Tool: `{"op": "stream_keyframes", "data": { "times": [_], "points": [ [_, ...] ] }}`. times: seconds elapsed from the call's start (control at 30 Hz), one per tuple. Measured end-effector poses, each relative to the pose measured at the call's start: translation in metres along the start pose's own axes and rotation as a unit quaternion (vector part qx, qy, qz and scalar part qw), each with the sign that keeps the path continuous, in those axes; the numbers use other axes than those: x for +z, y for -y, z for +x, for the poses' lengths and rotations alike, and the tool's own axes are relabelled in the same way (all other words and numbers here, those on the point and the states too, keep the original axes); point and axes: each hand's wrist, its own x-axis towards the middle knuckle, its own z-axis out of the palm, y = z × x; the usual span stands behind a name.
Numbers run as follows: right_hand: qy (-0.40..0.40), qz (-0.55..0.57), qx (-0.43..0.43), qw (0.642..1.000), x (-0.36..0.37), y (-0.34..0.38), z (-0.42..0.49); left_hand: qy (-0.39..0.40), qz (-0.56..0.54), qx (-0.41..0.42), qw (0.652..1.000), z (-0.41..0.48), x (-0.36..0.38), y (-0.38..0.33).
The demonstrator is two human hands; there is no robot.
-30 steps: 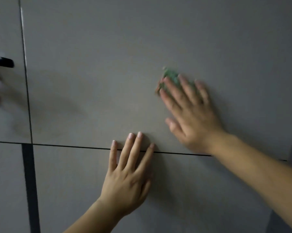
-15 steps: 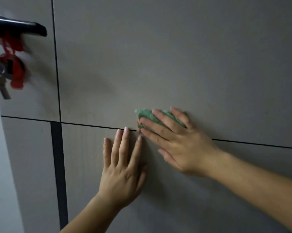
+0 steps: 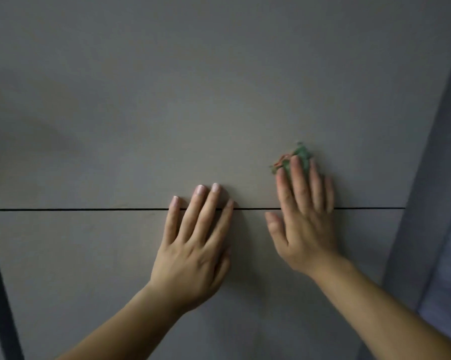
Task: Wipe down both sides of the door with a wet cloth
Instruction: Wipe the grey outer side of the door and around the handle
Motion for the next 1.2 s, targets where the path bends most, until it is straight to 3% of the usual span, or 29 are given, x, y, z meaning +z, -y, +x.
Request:
{"op": "stream_keyframes", "data": {
  "times": [0.07,0.13,0.2,0.23,0.3,0.43,0.47,0.6,0.63,0.8,0.87,1.0,1.2],
  "points": [
    [0.004,-0.01,-0.025,1.0,-0.004,-0.031,-0.005,0.002,0.004,0.009,1.0,0.002,0.006,-0.01],
    [-0.037,-0.018,0.106,0.994,-0.008,-0.065,-0.003,0.006,0.006,0.023,1.0,0.005,0.011,-0.02],
    [-0.088,0.01,0.252,0.964,-0.01,-0.083,-0.003,0.009,0.005,0.032,0.999,0.009,0.016,-0.033],
    [-0.099,0.024,0.283,0.954,-0.009,-0.081,-0.007,0.011,0.003,0.036,0.999,0.01,0.018,-0.04],
    [-0.077,0.024,0.232,0.969,-0.002,-0.064,-0.028,0.014,-0.002,0.044,0.999,0.013,0.022,-0.052],
    [0.007,0.004,0.029,1.0,0.008,-0.057,-0.074,0.009,0.003,0.043,0.999,0.014,0.028,-0.06],
    [0.001,-0.008,0.036,0.999,0.008,-0.071,-0.073,0.007,0.005,0.043,0.999,0.014,0.029,-0.059],
    [-0.084,0.011,0.279,0.956,-0.001,-0.111,-0.048,-0.005,0.008,0.041,0.999,0.013,0.031,-0.059],
    [-0.087,0.017,0.294,0.952,0.0,-0.106,-0.049,-0.007,0.011,0.04,0.999,0.014,0.032,-0.06],
    [0.007,0.033,0.087,0.996,0.015,-0.055,-0.103,-0.01,0.018,0.039,0.999,0.013,0.035,-0.061],
    [-0.01,0.006,0.103,0.995,0.013,-0.077,-0.1,-0.008,0.025,0.037,0.999,0.013,0.036,-0.061],
    [-0.084,0.042,0.308,0.947,0.009,-0.095,-0.082,-0.001,0.029,0.029,0.999,0.014,0.036,-0.066],
    [0.016,0.074,0.129,0.989,0.019,-0.015,-0.113,0.018,-0.004,0.046,0.999,0.009,0.023,-0.055]
  ]
}}
